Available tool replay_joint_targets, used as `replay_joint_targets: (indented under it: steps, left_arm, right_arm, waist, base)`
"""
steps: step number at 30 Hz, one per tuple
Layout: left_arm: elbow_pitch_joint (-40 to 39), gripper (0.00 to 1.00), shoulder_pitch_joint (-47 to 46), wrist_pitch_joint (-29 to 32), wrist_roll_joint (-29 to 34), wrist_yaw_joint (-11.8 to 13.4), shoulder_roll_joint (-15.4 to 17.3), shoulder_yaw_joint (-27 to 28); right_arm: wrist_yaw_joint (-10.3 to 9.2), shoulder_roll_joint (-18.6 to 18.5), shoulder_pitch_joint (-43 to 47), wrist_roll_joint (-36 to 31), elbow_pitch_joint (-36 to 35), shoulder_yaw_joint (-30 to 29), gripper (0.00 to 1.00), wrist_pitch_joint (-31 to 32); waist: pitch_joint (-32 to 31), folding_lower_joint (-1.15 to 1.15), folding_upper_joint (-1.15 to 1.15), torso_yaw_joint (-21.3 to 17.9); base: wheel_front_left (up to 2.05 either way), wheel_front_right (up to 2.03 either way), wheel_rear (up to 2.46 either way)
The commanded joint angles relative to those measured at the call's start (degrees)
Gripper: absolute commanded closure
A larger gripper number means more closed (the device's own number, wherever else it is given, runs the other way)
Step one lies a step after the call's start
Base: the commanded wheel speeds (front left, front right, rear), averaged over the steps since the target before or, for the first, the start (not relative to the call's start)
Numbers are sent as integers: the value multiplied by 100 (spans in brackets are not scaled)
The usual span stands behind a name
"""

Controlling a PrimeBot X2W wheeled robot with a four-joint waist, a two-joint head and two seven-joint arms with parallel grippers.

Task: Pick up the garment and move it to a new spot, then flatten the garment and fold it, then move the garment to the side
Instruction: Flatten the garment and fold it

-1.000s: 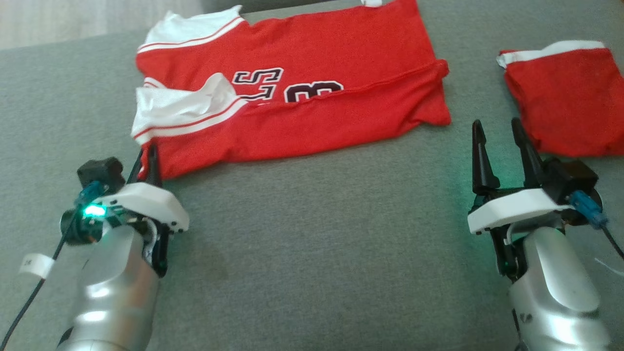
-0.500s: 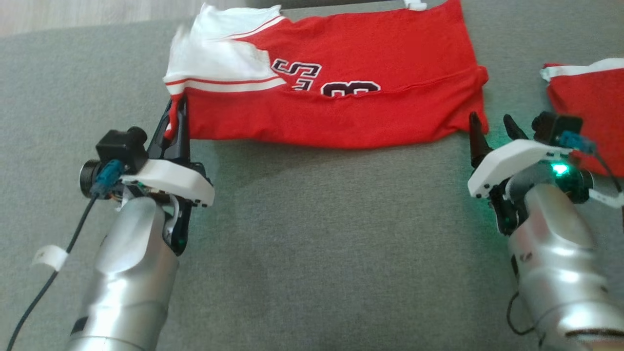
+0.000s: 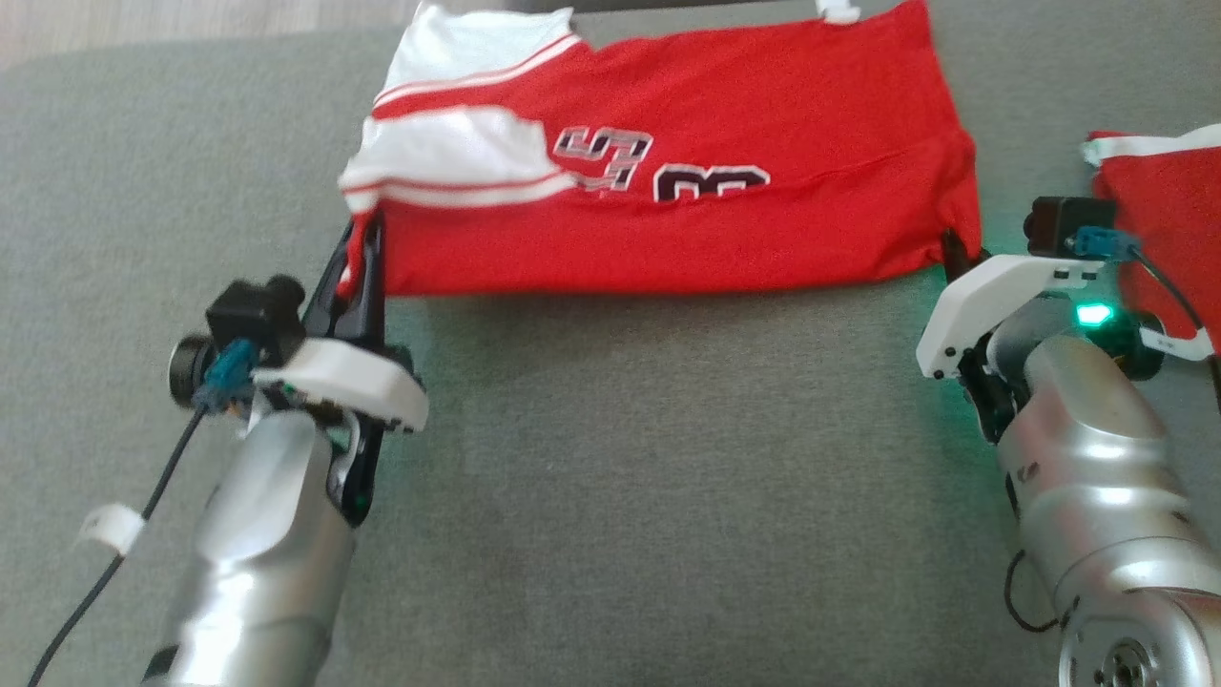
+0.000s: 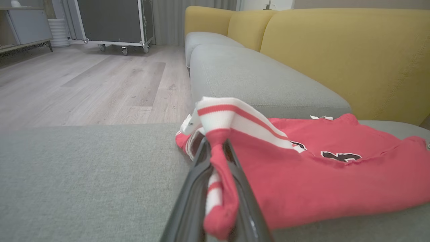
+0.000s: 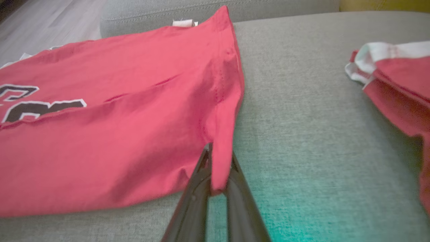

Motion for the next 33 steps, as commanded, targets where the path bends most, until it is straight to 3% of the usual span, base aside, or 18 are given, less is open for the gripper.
replay_joint_targets:
  steps: [1,9,19,25,33]
  left_arm:
    - [-128,100,-44,-70,-13,-11,212,179]
    - [260,100,556,-67,-117,-2,345,271]
    - [406,100,1433,323,-463,-24,448,176]
    - [88,100,1904,759,-618,-8,571,98]
    - [-588,100,2381,1229,-667,145,682,35]
  right_arm:
    - [-5,43,-92,-65,-113,70,100,-110]
    - [-5,14,198,54,147,298,100,-379]
    - [-5,54,740,1077,262,1377,100,-194]
    - [-5,35,1235,1766,-50,2042,100,118]
    - [-5,-297,1974,2618,-939,2641,100,542]
  waist:
    - [-78,0,0,-72]
    - [-795,0,0,-462]
    - [-1531,0,0,-721]
    - [-1735,0,0,-761]
    - [-1826,0,0,-779]
  base:
    - [0,0,0]
    - [0,0,0]
    - [0,0,0]
    - [0,0,0]
    - [0,0,0]
